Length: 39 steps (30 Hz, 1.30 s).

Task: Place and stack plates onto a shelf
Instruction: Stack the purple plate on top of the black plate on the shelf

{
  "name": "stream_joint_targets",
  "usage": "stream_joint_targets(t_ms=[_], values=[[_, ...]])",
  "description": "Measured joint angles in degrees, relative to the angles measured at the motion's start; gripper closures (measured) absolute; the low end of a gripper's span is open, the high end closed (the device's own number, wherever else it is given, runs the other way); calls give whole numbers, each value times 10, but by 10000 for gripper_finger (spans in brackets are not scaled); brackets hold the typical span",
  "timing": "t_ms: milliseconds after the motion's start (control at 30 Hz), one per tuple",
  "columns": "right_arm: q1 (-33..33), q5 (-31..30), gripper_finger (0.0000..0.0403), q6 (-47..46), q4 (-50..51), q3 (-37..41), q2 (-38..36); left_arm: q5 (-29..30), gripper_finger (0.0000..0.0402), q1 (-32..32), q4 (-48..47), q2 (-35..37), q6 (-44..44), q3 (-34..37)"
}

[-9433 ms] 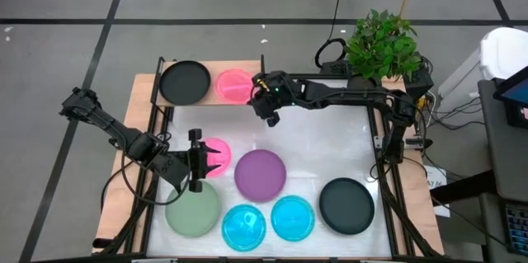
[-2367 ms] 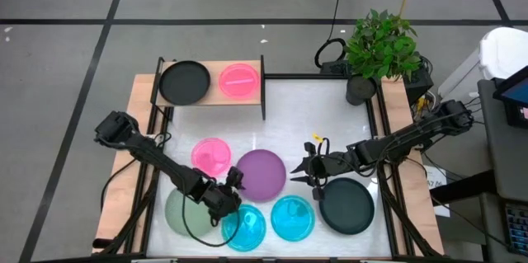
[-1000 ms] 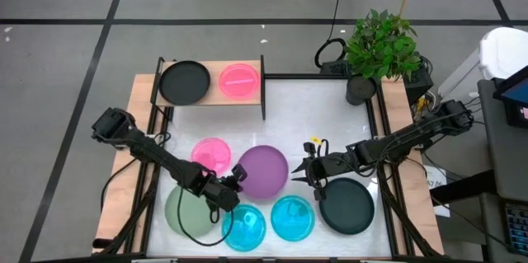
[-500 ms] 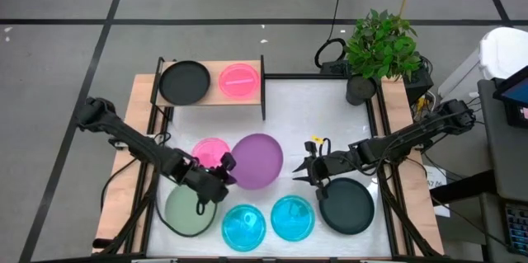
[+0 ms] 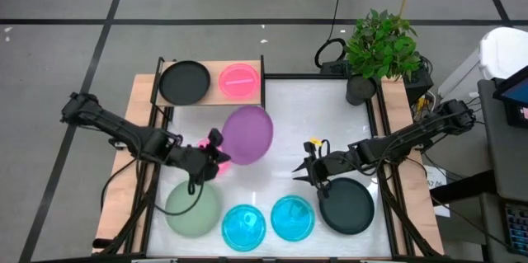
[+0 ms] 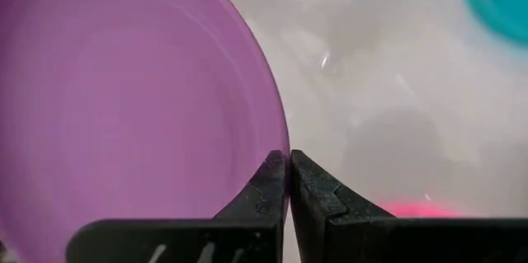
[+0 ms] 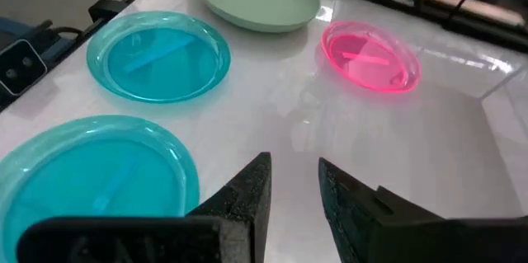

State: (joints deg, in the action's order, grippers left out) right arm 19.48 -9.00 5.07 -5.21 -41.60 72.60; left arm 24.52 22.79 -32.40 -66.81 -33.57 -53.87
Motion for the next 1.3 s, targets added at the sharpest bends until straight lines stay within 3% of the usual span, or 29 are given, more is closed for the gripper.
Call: stream_joint_targets(t_ms=[200, 467, 700, 1100, 1300], values=[[0, -10, 314, 36, -4, 0, 0, 0, 395, -65, -45, 40, 0, 0], [-2, -103, 314, 65, -5, 0, 0, -1, 396, -153, -81, 81, -5, 0], [-22, -105, 314, 72, -6, 0, 0, 0, 396, -223, -91, 108, -24, -3], [-31, -104, 314, 72, -6, 0, 1, -5, 396, -331, -334, 81, 92, -200], [-30, -104, 314, 72, -6, 0, 1, -10, 396, -368, -419, 80, 145, -221]])
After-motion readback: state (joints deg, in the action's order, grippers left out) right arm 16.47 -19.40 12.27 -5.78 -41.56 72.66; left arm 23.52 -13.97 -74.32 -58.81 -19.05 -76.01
